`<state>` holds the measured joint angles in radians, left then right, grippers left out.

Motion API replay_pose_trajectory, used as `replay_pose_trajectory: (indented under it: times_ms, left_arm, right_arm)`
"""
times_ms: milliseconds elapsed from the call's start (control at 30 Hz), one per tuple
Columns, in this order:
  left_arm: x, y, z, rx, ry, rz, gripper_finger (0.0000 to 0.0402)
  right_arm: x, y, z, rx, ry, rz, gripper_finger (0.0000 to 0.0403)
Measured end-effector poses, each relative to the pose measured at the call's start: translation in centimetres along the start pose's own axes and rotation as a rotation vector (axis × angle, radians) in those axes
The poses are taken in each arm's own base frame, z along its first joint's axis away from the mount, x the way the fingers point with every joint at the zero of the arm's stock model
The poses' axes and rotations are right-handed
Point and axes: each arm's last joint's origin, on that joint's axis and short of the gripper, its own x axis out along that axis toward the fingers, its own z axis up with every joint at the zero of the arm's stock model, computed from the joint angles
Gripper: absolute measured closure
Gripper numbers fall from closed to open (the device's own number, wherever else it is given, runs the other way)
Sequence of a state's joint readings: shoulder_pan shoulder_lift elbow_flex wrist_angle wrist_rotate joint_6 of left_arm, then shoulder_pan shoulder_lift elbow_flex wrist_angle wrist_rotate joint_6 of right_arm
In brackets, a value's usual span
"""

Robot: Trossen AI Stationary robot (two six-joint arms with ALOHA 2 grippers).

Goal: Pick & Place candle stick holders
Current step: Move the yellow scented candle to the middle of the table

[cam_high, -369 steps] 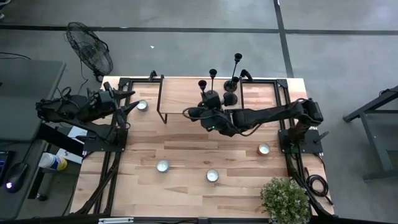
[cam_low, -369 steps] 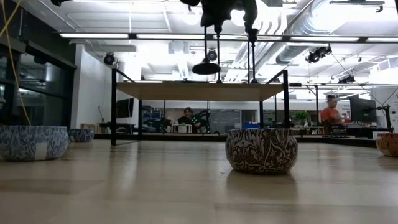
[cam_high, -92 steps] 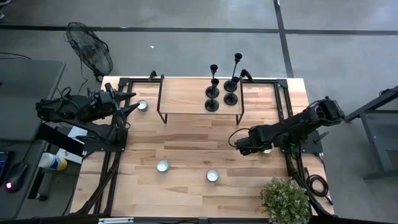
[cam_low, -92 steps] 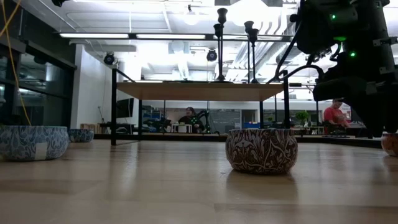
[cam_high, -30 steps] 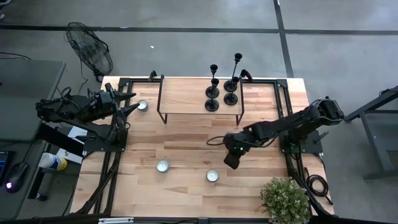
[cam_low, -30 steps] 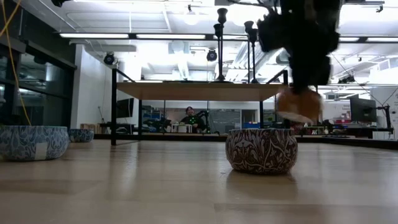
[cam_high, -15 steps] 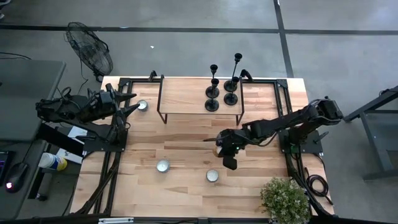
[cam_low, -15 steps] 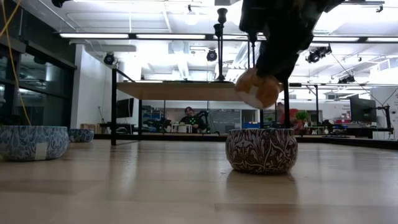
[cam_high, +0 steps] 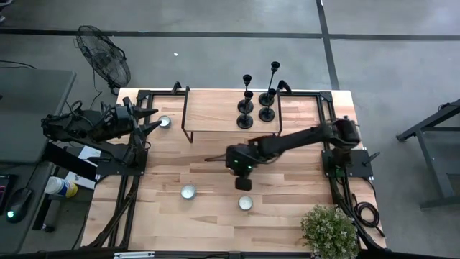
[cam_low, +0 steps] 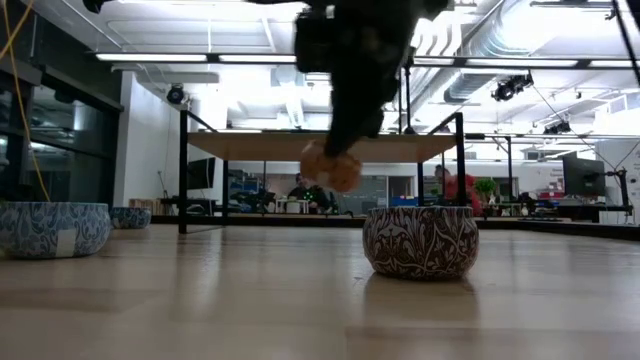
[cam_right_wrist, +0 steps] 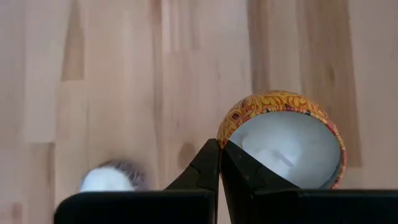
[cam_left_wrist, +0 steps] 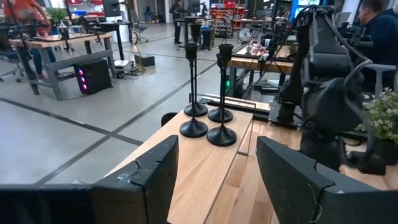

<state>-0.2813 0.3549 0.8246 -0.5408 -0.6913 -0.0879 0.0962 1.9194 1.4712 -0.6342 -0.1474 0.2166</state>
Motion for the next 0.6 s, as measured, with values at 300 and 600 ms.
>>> replay_pose_trajectory:
  times_ms: [300,600]
  left_arm:
    - [0.0,0.0,0.0,0.000,0.000,-0.003,0.0191]
    - [0.0,0.0,0.0,0.000,0.000,-0.003,0.0191]
  right_arm:
    - [2.1,-1.0,4.7,-0.128,0.061,0.016,0.0402]
    - [5.2,-2.6,7.5,-0.178,0.051,0.003,0.0402]
